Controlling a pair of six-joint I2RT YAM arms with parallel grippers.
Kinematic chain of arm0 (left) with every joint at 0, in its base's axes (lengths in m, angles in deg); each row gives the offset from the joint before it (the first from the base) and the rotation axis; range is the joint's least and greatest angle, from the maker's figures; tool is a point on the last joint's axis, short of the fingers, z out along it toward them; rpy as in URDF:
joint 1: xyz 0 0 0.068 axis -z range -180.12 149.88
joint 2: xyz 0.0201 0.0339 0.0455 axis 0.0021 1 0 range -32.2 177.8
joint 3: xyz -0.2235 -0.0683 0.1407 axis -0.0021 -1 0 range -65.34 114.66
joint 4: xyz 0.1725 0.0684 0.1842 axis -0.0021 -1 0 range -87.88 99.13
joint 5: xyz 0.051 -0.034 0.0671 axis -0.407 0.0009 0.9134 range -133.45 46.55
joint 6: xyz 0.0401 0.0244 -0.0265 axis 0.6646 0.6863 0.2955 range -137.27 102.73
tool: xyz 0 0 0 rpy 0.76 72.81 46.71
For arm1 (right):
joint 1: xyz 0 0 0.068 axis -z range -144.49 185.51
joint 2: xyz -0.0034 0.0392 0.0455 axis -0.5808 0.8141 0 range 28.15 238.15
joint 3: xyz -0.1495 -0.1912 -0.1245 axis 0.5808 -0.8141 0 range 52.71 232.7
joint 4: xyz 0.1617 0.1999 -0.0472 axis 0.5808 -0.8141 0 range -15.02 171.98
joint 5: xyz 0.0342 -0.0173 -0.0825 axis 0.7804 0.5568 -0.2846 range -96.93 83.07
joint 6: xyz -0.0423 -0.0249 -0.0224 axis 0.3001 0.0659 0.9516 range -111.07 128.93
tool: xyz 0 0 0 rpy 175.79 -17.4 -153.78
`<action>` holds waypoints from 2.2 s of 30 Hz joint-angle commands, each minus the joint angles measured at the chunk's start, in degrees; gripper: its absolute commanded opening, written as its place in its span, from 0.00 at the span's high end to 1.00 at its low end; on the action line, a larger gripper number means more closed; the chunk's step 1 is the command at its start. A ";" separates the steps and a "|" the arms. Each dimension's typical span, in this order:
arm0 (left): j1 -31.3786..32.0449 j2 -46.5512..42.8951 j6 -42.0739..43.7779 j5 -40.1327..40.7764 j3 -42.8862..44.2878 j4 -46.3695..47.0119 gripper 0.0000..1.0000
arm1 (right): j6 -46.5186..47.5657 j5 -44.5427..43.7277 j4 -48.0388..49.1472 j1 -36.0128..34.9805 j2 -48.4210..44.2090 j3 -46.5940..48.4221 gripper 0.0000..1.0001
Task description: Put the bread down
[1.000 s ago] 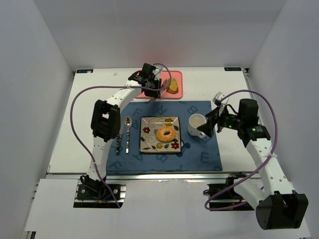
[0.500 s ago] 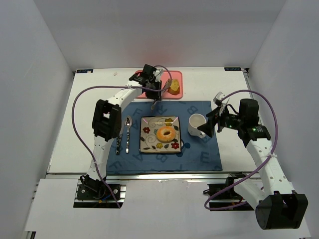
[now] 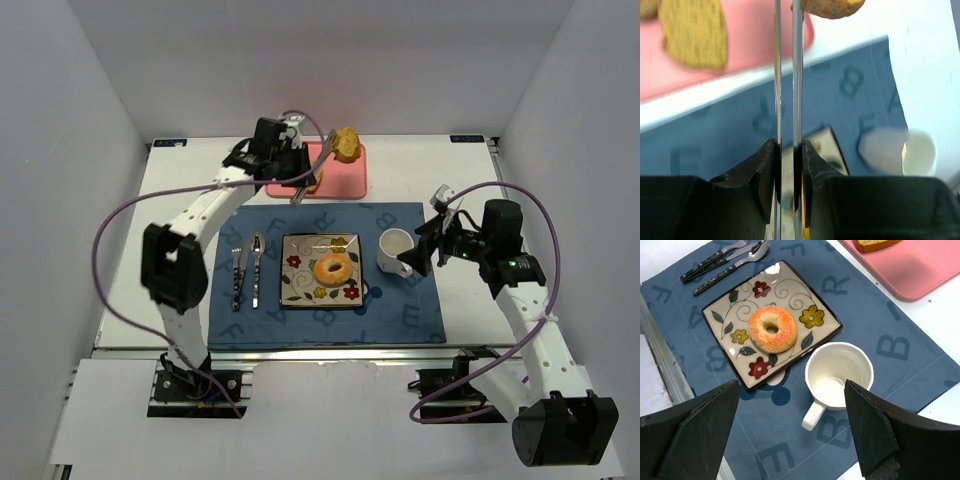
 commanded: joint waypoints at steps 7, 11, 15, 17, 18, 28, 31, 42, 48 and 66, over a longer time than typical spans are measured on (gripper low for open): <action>-0.01 -35.27 0.53 -3.84 -34.53 -7.13 1.00 | -0.78 2.17 0.91 0.38 -0.74 -0.58 0.11; 0.16 -44.60 0.27 -4.81 -42.82 -13.55 1.00 | -0.87 3.05 0.82 0.38 0.05 -0.32 0.11; 0.34 -49.26 -1.22 -4.81 -48.54 -12.95 1.00 | -0.95 4.10 0.56 0.38 1.10 0.30 0.11; 0.34 -49.18 -1.84 -4.72 -50.30 -11.99 1.00 | -0.87 4.19 0.56 0.38 1.28 0.82 0.11; 0.43 -48.92 -1.93 -4.81 -50.66 -11.81 1.00 | -0.95 4.19 0.47 0.38 1.28 0.91 0.11; 1.22 -46.63 -1.14 -3.41 -49.35 -11.89 0.54 | -0.95 3.93 0.30 0.38 1.28 0.91 0.11; 1.22 -47.42 -1.31 -1.83 -47.24 -12.85 0.49 | -1.04 3.93 0.30 0.38 1.28 0.74 0.11; 1.13 -46.46 -1.84 6.78 -41.09 -11.90 0.51 | -1.13 3.93 0.73 0.38 1.19 0.39 0.11; -0.45 -38.12 -2.19 9.43 -34.50 -8.47 0.53 | -0.60 3.67 0.74 0.30 1.19 0.21 0.11; -8.36 -6.48 -3.16 4.08 -15.51 1.91 0.50 | -0.25 2.70 0.91 0.38 0.14 -1.37 0.11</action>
